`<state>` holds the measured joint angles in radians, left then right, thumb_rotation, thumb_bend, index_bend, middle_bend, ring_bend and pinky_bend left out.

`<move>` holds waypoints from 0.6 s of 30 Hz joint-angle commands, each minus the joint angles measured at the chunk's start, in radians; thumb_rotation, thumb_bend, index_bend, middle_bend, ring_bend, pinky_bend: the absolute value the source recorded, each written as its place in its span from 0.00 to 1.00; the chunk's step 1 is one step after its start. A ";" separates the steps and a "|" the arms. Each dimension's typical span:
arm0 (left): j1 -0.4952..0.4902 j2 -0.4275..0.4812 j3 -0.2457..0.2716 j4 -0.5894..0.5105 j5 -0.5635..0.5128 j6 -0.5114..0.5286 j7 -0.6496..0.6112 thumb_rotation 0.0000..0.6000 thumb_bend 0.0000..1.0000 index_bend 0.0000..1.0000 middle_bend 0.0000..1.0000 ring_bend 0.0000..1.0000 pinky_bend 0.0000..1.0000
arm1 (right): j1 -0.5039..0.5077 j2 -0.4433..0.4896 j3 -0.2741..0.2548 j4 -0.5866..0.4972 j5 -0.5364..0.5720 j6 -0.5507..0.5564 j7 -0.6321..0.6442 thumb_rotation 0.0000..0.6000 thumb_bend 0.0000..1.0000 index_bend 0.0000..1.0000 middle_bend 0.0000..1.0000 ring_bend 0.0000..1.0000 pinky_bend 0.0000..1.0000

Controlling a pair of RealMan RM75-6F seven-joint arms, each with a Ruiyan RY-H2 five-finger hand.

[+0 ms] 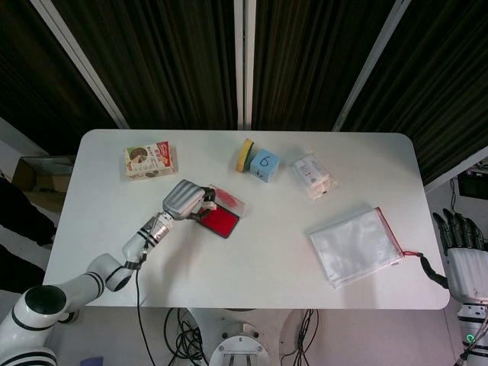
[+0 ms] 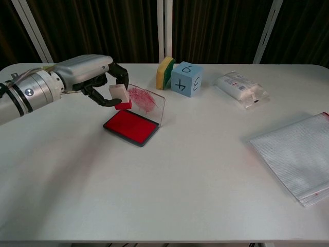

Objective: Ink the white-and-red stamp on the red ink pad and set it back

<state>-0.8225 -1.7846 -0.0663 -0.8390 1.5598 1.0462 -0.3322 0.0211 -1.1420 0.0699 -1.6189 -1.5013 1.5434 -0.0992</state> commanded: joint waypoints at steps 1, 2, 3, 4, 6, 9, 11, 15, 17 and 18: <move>0.054 0.167 -0.005 -0.191 -0.017 0.058 0.063 1.00 0.47 0.66 0.68 0.99 1.00 | 0.002 -0.001 0.001 0.002 0.001 -0.003 0.002 1.00 0.20 0.00 0.00 0.00 0.00; 0.068 0.198 0.002 -0.222 -0.018 0.066 0.077 1.00 0.47 0.66 0.68 0.99 1.00 | 0.003 -0.002 0.001 0.002 0.001 -0.004 0.002 1.00 0.20 0.00 0.00 0.00 0.00; 0.090 0.236 0.016 -0.259 -0.014 0.083 0.088 1.00 0.47 0.66 0.68 0.98 1.00 | 0.004 -0.004 0.001 0.004 0.000 -0.005 0.003 1.00 0.20 0.00 0.00 0.00 0.00; 0.106 0.258 0.027 -0.279 -0.011 0.095 0.092 1.00 0.47 0.66 0.68 0.98 1.00 | 0.006 -0.006 0.001 0.004 -0.001 -0.007 0.003 1.00 0.20 0.00 0.00 0.00 0.00; 0.148 0.292 0.057 -0.308 -0.002 0.126 0.091 1.00 0.47 0.66 0.68 0.98 1.00 | 0.008 -0.009 0.000 0.005 -0.005 -0.008 0.001 1.00 0.20 0.00 0.00 0.00 0.00; 0.209 0.300 0.103 -0.301 0.020 0.180 0.097 1.00 0.47 0.65 0.67 0.98 1.00 | 0.009 -0.013 -0.003 0.002 -0.010 -0.009 -0.004 1.00 0.20 0.00 0.00 0.00 0.00; 0.251 0.286 0.128 -0.274 0.032 0.218 0.092 1.00 0.47 0.65 0.67 0.98 1.00 | 0.009 -0.014 -0.004 0.000 -0.013 -0.008 -0.008 1.00 0.20 0.00 0.00 0.00 0.00; 0.311 0.245 0.161 -0.207 0.048 0.267 0.055 1.00 0.47 0.64 0.67 0.98 1.00 | 0.009 -0.013 -0.006 -0.006 -0.018 -0.006 -0.019 1.00 0.20 0.00 0.00 0.00 0.00; 0.335 0.220 0.176 -0.160 0.059 0.282 0.039 1.00 0.47 0.64 0.67 0.98 1.00 | 0.008 -0.013 -0.009 -0.010 -0.021 -0.005 -0.025 1.00 0.20 0.00 0.00 0.00 0.00; 0.346 0.205 0.182 -0.137 0.064 0.289 0.028 1.00 0.47 0.64 0.67 0.98 1.00 | 0.007 -0.012 -0.010 -0.013 -0.023 -0.004 -0.028 1.00 0.20 0.00 0.00 0.00 0.00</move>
<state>-0.5058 -1.5473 0.0937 -1.0220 1.6077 1.3126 -0.2795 0.0290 -1.1547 0.0610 -1.6309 -1.5230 1.5391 -0.1263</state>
